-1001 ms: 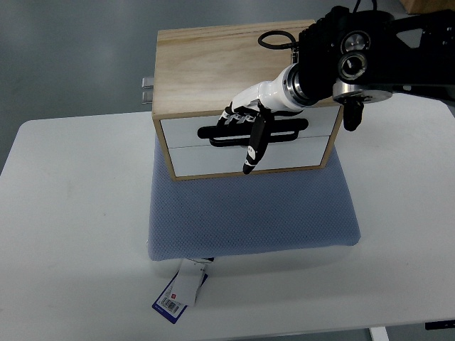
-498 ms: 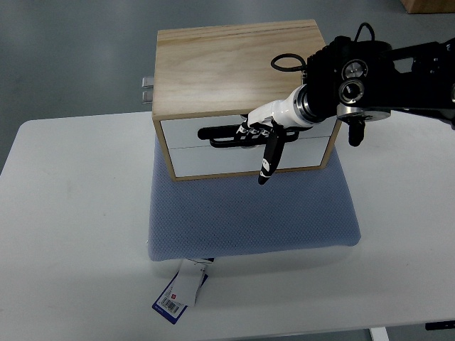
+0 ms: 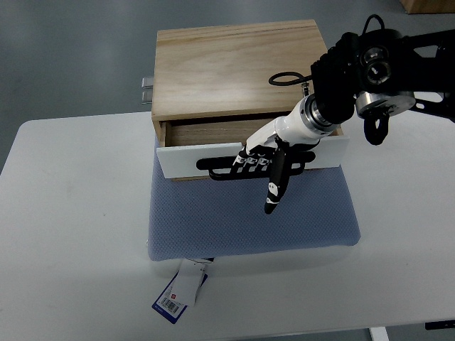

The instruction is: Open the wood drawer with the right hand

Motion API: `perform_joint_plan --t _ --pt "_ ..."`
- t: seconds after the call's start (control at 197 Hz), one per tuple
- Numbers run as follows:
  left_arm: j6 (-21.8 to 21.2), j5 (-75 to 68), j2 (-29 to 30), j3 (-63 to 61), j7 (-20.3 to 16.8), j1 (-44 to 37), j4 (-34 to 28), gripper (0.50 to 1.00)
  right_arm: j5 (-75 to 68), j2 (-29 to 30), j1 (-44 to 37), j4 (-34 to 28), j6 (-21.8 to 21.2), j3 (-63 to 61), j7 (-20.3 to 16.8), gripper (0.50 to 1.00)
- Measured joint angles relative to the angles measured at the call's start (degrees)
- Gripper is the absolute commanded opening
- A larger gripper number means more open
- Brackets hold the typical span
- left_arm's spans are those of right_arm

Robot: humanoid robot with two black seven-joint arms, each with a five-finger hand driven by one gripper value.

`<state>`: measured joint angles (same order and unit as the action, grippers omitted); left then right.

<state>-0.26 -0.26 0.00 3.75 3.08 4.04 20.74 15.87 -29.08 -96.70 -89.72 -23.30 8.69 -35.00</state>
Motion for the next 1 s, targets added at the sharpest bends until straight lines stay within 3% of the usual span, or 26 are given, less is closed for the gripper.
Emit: perform_joint_plan --t 0.549,1.001 --pt "-0.07 0.09 0.0 0.03 0.0 0.0 0.0 1.0 -2.05 -6.03 -1.89 -7.51 -5.25 -0.53 0.0 0.944" --pt "-0.09 -0.02 0.0 0.03 0.0 0.0 0.09 1.0 -5.88 -11.19 -4.66 -9.95 -6.26 -6.07 0.0 0.944"
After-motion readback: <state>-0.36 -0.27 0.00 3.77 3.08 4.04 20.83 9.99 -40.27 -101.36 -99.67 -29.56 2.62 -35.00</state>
